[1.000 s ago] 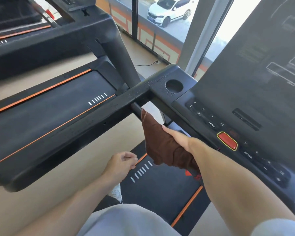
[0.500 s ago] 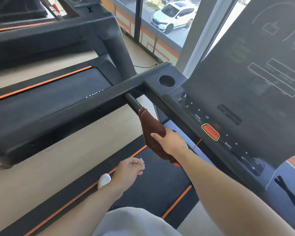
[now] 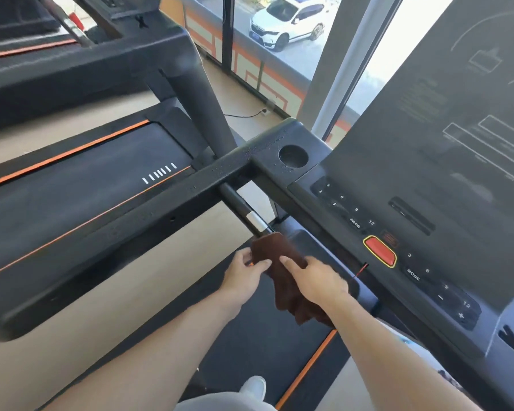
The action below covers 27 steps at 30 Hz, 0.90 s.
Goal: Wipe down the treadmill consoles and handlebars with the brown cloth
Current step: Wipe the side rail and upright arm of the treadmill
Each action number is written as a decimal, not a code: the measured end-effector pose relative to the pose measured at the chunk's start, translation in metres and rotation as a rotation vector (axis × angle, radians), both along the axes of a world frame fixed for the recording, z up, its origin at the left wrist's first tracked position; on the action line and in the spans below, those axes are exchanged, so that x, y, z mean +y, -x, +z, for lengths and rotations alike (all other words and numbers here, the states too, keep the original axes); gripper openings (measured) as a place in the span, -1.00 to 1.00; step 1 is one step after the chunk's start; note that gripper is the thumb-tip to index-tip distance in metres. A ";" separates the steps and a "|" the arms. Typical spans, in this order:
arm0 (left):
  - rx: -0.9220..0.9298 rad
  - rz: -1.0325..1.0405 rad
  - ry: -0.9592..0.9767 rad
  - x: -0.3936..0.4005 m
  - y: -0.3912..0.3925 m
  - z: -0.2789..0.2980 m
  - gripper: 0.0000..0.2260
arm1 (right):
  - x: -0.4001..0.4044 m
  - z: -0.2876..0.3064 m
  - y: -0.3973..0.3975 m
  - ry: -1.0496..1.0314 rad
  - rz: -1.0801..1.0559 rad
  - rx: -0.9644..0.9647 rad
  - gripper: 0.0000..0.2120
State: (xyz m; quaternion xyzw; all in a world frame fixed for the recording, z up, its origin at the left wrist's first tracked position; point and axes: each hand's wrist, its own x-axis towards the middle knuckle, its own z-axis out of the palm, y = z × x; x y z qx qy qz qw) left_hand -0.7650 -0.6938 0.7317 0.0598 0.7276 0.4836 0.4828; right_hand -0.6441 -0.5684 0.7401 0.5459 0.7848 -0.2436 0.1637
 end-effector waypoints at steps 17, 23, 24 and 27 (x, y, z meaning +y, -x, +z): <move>0.012 -0.119 -0.100 0.012 0.099 0.003 -0.67 | -0.021 0.022 0.112 -0.379 0.054 0.654 -0.64; 0.280 0.033 -0.331 0.054 0.142 0.071 -0.65 | 0.018 0.079 0.151 -0.649 -0.005 0.907 -0.66; 0.305 0.058 -0.356 0.065 0.146 0.080 -0.70 | 0.027 0.090 0.155 -0.707 0.000 0.940 -0.65; 0.355 0.156 -0.435 0.093 0.157 0.105 -0.86 | 0.064 0.113 0.173 -0.874 -0.060 0.872 -0.59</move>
